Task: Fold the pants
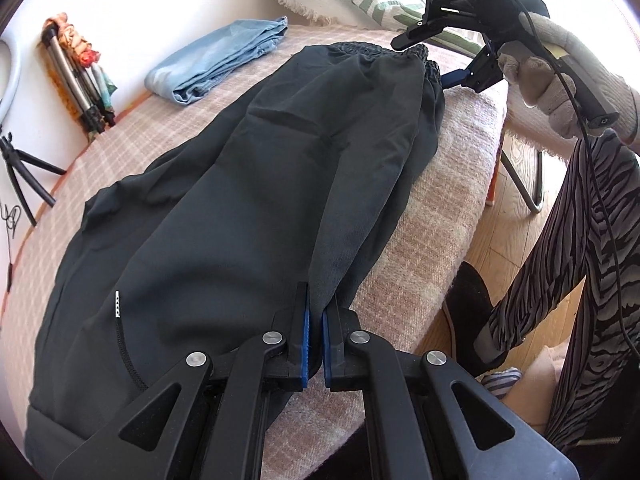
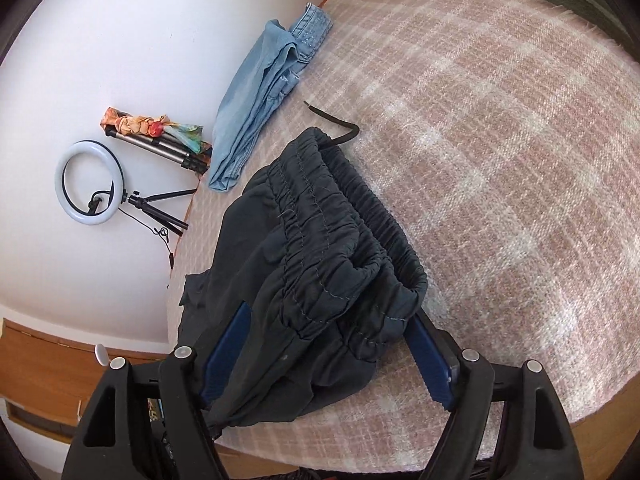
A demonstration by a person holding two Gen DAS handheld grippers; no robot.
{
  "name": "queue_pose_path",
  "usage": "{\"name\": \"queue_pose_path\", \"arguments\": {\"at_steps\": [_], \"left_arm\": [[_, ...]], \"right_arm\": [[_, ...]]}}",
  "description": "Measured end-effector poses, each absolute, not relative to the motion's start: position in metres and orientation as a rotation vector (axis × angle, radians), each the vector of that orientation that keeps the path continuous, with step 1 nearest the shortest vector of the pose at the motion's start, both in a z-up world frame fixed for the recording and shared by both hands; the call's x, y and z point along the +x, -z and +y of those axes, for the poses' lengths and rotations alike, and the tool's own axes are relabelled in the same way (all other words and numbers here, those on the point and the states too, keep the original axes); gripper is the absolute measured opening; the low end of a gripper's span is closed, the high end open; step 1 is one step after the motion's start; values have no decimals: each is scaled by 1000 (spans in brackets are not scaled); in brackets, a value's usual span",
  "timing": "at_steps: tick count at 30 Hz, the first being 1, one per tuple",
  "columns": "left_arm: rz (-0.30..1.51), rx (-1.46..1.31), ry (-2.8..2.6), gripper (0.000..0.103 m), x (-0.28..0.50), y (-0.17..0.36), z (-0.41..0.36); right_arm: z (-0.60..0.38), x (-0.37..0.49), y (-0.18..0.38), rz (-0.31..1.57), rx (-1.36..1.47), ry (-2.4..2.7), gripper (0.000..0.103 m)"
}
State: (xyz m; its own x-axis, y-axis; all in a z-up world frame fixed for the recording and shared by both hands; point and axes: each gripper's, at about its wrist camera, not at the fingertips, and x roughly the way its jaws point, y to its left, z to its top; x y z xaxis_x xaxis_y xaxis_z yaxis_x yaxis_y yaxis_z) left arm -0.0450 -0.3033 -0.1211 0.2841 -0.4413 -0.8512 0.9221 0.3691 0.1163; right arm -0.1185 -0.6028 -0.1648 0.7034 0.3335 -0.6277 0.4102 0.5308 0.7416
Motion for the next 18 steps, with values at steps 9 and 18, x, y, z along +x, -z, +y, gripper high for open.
{"name": "queue_pose_path", "arguments": {"at_steps": [9, 18], "left_arm": [[963, 523, 1011, 25, -22, 109, -288], [898, 182, 837, 42, 44, 60, -209]], "right_arm": [[-584, -98, 153, 801, 924, 104, 26], [-570, -123, 35, 532, 657, 24, 22]]}}
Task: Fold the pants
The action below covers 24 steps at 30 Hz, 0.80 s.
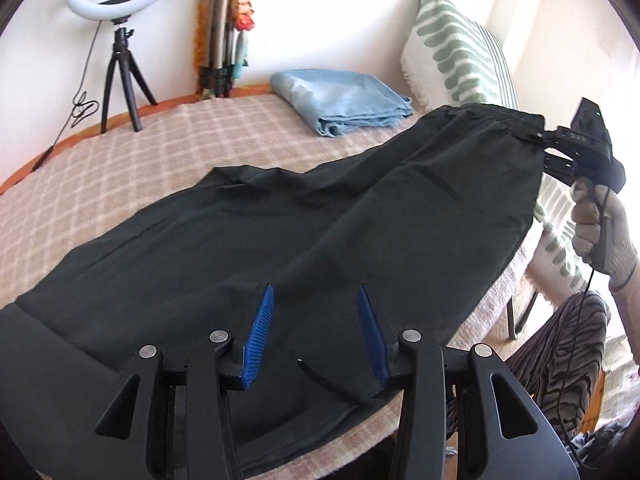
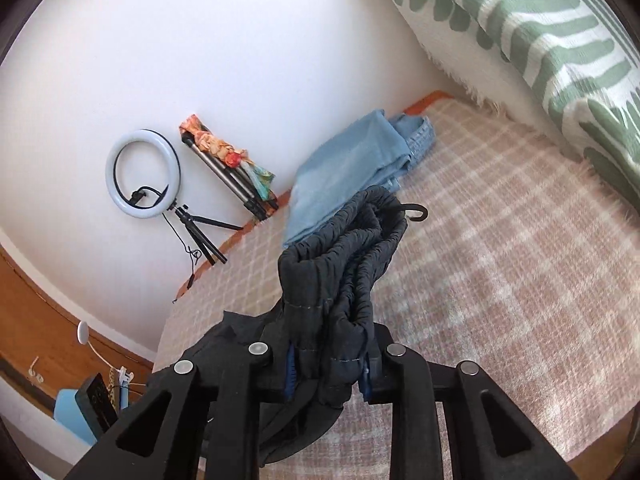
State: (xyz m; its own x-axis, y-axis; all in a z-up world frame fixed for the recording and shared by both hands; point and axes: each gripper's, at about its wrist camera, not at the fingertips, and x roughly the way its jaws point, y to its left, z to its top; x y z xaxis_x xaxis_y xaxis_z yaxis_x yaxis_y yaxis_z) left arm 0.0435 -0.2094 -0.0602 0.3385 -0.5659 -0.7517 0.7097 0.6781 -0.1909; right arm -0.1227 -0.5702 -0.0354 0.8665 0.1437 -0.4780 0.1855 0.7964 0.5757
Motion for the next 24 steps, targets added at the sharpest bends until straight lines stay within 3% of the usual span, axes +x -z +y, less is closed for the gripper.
{"name": "queue_pose_path", "arguments": {"at_steps": [3, 7, 10, 11, 17, 24], "left_arm": [[920, 168, 819, 42, 50, 69, -203], [1029, 219, 866, 42, 49, 95, -212], [1112, 263, 904, 42, 37, 116, -218], [1133, 289, 918, 42, 32, 122, -220], [1047, 392, 884, 42, 11, 115, -228], [969, 340, 760, 42, 15, 93, -224]], "right_arm": [[-568, -133, 44, 552, 611, 88, 23], [-575, -132, 100, 763, 595, 154, 25], [-587, -139, 123, 858, 608, 238, 38], [-589, -143, 120, 855, 597, 267, 43], [-578, -150, 52, 710, 408, 311, 46], [-511, -63, 13, 726, 271, -30, 51]]}}
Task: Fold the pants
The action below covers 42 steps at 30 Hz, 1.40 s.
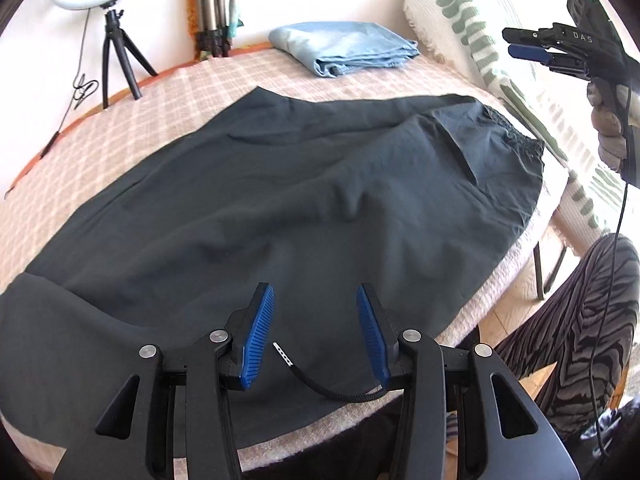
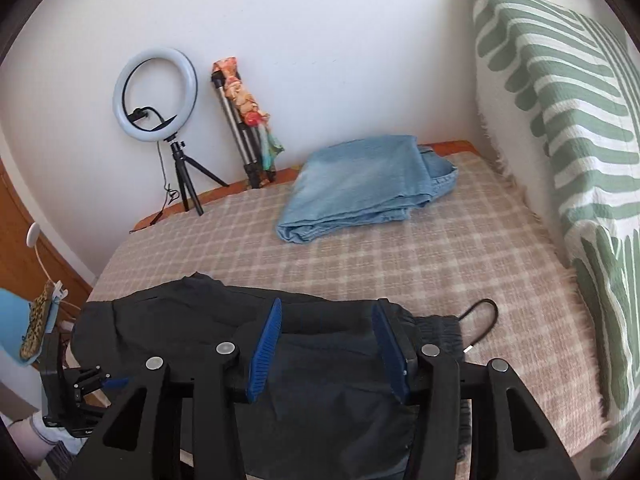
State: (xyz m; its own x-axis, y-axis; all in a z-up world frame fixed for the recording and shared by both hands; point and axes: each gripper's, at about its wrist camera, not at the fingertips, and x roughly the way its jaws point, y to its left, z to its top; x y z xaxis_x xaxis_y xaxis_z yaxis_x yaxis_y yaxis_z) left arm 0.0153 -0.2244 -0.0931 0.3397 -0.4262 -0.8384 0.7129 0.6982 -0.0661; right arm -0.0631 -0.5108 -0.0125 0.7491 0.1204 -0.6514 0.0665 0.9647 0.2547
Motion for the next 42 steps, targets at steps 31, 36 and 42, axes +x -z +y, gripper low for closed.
{"name": "queue_pose_path", "arguments": {"at_steps": [31, 36, 42], "left_arm": [[1079, 28, 42, 55, 114, 141, 10], [1076, 28, 41, 56, 110, 141, 6], [1075, -10, 14, 56, 112, 128, 14]], "right_arm": [[-324, 138, 112, 919, -147, -486, 1], [-341, 160, 114, 925, -96, -398, 1], [-333, 158, 122, 999, -168, -350, 19]]}}
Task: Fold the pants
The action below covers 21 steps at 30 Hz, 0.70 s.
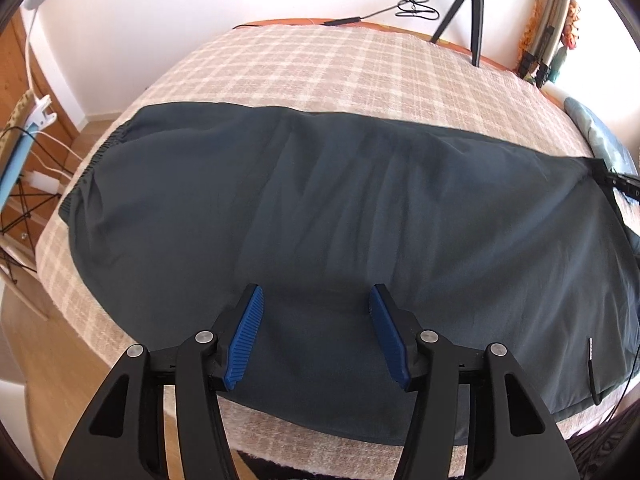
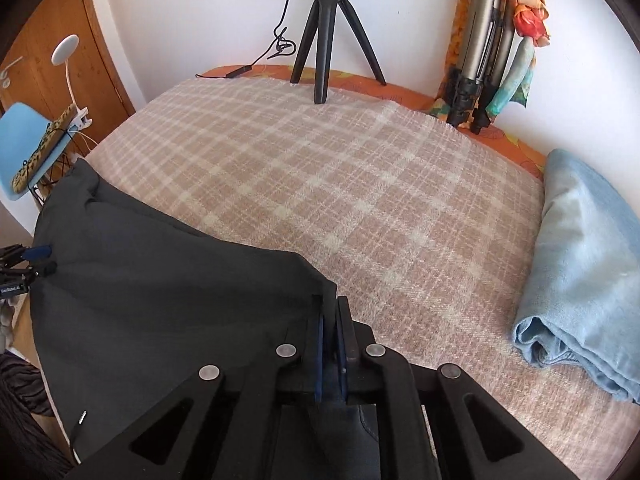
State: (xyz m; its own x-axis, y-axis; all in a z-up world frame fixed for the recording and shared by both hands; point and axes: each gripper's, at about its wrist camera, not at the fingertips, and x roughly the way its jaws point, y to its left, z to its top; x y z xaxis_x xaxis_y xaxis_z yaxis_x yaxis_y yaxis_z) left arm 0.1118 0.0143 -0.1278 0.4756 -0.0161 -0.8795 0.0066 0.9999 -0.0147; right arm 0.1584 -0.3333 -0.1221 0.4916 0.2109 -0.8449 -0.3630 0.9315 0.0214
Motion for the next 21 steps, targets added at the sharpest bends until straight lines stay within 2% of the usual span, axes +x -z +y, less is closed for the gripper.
{"name": "queue_pose_path", "arguments": {"at_steps": [1, 2, 7, 14, 21], "left_arm": [[1054, -13, -6, 56, 113, 121, 21], [1028, -16, -39, 56, 115, 113, 32], [927, -131, -205, 59, 131, 90, 116], [900, -437, -285, 61, 138, 115, 231], [925, -433, -280, 61, 154, 131, 237]], "right_arm": [[-335, 154, 116, 978, -173, -337, 39], [-338, 149, 109, 955, -174, -337, 43], [-329, 134, 74, 875, -154, -374, 43], [-272, 130, 76, 890, -236, -441, 44], [-267, 140, 90, 932, -218, -423, 44]]}}
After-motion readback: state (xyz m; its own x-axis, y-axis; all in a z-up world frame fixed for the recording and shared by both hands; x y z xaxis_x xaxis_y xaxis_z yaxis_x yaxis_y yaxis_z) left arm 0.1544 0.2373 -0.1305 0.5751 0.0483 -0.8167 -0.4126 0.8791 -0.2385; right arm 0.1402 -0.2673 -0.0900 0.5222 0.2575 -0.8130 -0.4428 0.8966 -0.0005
